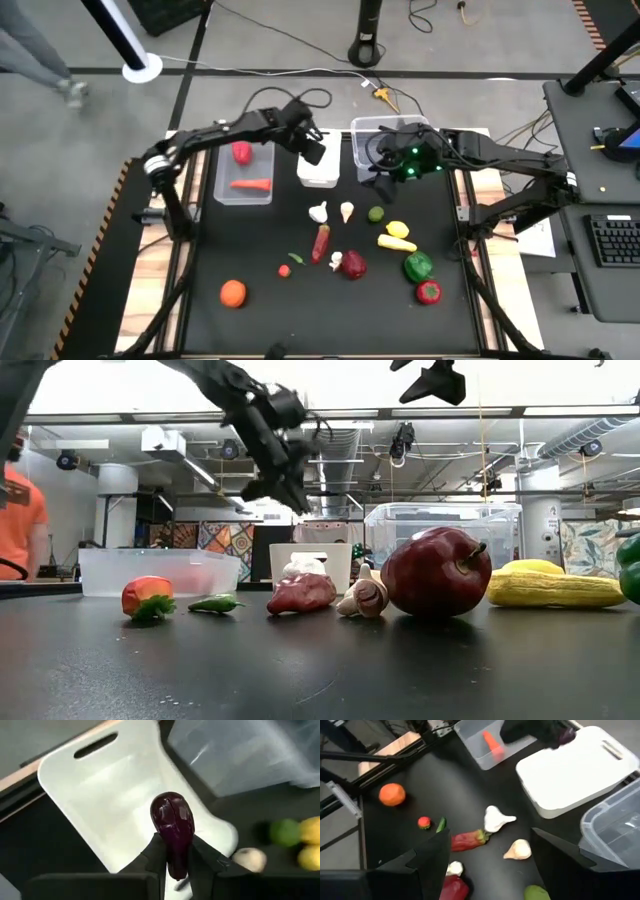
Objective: Sort produce into baskets
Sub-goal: Put the eggplant into the white bin, then put the top left white garlic into the left transparent bin, then put the top white garlic into the white bin, then put the red apple into the right transparent bin
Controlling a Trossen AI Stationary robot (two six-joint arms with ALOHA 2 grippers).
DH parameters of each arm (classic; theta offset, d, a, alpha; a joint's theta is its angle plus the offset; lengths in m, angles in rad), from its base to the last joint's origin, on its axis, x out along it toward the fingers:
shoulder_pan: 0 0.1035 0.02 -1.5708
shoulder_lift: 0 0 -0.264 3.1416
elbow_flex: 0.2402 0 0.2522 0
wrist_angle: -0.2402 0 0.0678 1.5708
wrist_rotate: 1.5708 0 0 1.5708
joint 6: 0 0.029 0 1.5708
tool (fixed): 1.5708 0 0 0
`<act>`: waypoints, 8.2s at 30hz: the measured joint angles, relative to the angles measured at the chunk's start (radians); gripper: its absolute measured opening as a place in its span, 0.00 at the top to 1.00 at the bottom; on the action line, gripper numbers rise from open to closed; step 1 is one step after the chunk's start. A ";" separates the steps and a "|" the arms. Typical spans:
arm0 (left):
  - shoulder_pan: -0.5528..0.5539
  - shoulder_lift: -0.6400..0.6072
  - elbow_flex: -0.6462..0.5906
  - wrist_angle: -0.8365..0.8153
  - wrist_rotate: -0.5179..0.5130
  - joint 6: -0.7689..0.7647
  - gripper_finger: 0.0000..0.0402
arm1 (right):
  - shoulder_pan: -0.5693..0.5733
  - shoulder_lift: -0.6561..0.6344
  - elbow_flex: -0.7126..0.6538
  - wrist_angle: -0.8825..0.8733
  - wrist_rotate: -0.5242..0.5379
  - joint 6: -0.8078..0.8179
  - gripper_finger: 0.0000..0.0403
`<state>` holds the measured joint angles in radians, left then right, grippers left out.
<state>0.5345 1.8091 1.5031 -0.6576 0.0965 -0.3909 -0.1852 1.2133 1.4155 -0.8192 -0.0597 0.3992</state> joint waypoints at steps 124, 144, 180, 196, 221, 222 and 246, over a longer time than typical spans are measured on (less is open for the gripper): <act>0.057 -0.641 -0.622 -0.501 -0.262 -0.199 0.58 | 0.004 -0.002 -0.037 -0.014 -0.027 0.115 0.32; 0.059 -0.549 -0.618 -0.449 -0.299 -0.161 0.42 | 0.138 0.156 -0.037 -0.014 -0.027 0.254 0.32; -0.117 -0.904 -0.430 -0.438 -0.323 -0.181 0.36 | 0.106 0.622 -0.037 0.023 0.218 0.551 0.32; -0.117 -0.871 -0.432 -0.433 -0.335 -0.136 0.36 | 0.101 0.725 -0.037 0.112 0.245 0.526 0.51; -0.126 -0.883 -0.435 -0.352 -0.156 -0.017 0.36 | -0.023 0.611 0.299 0.196 0.175 0.232 0.75; -0.127 -0.885 -0.435 -0.352 -0.156 -0.022 0.36 | -0.043 0.621 0.316 0.195 0.176 0.214 0.75; -0.355 -0.891 -0.435 -0.338 -0.232 -0.329 0.36 | -0.196 0.657 0.359 0.143 0.092 0.094 0.43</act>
<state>0.1791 0.9184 1.0679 -0.9959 -0.1356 -0.7197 -0.3813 1.8701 1.7748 -0.6765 0.0325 0.4934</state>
